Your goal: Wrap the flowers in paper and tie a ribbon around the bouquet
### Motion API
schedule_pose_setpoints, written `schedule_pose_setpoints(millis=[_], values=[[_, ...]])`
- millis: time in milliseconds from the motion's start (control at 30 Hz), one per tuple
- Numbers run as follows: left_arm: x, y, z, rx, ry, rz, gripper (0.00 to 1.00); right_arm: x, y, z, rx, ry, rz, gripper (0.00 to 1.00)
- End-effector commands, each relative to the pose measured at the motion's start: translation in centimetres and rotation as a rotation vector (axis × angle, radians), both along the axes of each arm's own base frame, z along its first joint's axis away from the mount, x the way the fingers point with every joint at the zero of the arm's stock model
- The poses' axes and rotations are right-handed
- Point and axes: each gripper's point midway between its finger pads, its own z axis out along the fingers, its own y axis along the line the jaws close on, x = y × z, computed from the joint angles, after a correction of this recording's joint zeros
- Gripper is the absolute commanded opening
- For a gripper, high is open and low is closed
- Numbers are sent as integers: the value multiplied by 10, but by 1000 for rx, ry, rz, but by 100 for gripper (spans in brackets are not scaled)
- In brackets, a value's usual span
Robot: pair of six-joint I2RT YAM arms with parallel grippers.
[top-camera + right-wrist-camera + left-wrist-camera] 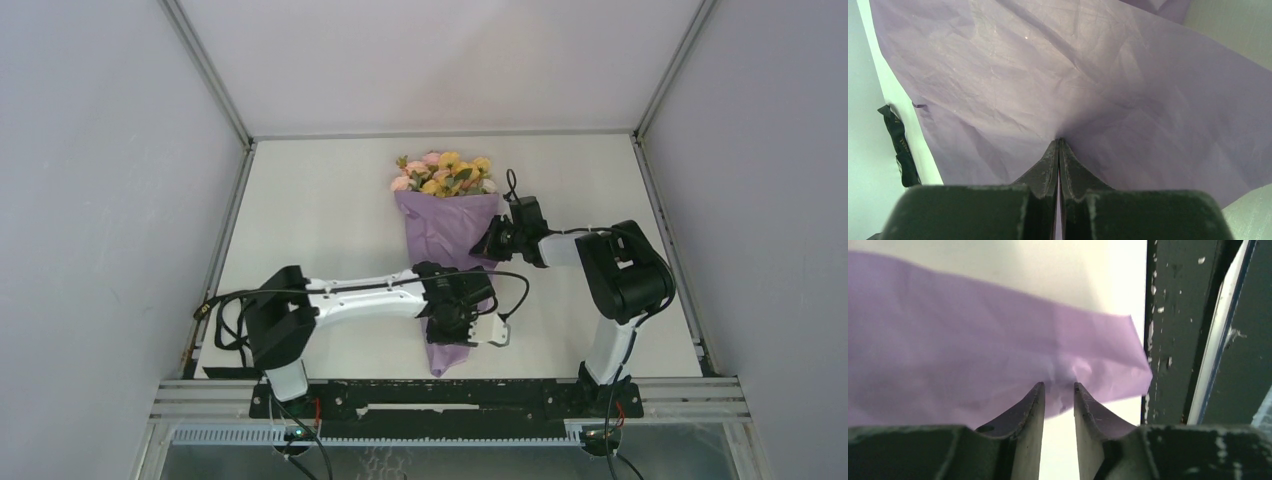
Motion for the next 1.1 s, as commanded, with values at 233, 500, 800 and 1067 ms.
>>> schedule_pose_setpoints(millis=[233,500,800,1067], values=[[-58,-11,-60,57,28,-198,34,-4,-7,-13,-85,16,-9,10],[-48,-1,-69,101,137,-142,34,-8,-9,36,-31,-49,31,31],[-48,4,-75,113,241,-118,35,-23,-61,69,-152,-54,-73,56],[-47,5,-76,123,242,-108,35,-24,-53,39,15,21,-88,80]])
